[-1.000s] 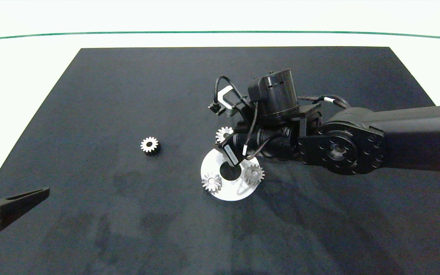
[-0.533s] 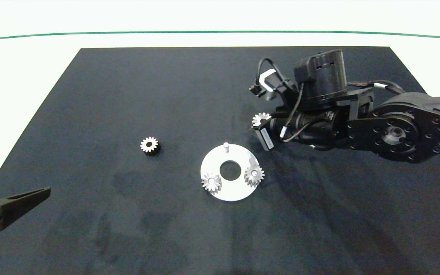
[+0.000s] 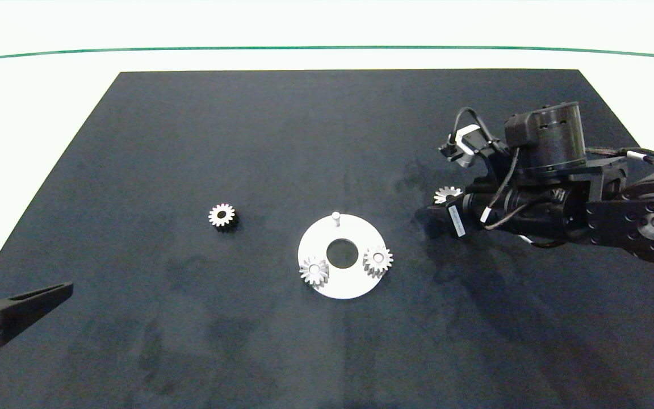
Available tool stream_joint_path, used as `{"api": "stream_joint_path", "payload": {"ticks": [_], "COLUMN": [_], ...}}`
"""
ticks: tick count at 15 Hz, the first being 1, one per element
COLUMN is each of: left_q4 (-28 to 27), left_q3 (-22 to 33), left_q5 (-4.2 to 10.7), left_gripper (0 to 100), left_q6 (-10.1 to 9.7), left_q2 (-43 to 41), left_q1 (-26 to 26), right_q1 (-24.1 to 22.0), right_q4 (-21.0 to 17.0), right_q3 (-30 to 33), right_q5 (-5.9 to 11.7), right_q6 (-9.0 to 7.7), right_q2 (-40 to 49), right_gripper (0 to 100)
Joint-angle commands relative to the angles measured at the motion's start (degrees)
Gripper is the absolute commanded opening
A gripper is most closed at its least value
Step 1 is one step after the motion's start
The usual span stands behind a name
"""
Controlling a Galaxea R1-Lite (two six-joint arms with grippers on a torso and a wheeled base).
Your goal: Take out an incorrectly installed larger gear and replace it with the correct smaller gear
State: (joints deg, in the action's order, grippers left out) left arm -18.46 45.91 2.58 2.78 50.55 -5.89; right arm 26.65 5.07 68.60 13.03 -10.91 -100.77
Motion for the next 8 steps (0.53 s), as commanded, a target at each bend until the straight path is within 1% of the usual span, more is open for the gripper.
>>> {"api": "stream_joint_path", "payload": {"ticks": [1,2,5,6,8], "left_q4": [-0.09,-0.09,-0.09,-0.09,-0.09], "left_q3": [-0.29,-0.38,-0.56,-0.56,-0.56], "left_q5": [0.05,0.05,0.05,0.05,0.05], "left_gripper": [100,100,100,100,100], "left_q6": [0.03,0.03,0.03,0.03,0.03], "left_q2": [-0.19,-0.19,-0.02,-0.02,-0.02], "left_q1": [0.09,0.09,0.0,0.0,0.0], "right_q1": [-0.98,-0.98,-0.98,-0.98,-0.98], "right_q4": [1.43,1.52,1.52,1.52,1.43], "right_q3": [-3.38,-3.56,-4.61,-5.23,-5.67], "right_q5": [0.24,0.33,0.24,0.24,-0.02], "right_q6": [0.54,0.8,0.89,0.89,0.89], "right_q2": [0.75,0.75,0.84,1.19,1.63], "right_gripper": [34,34,34,100,100]}}
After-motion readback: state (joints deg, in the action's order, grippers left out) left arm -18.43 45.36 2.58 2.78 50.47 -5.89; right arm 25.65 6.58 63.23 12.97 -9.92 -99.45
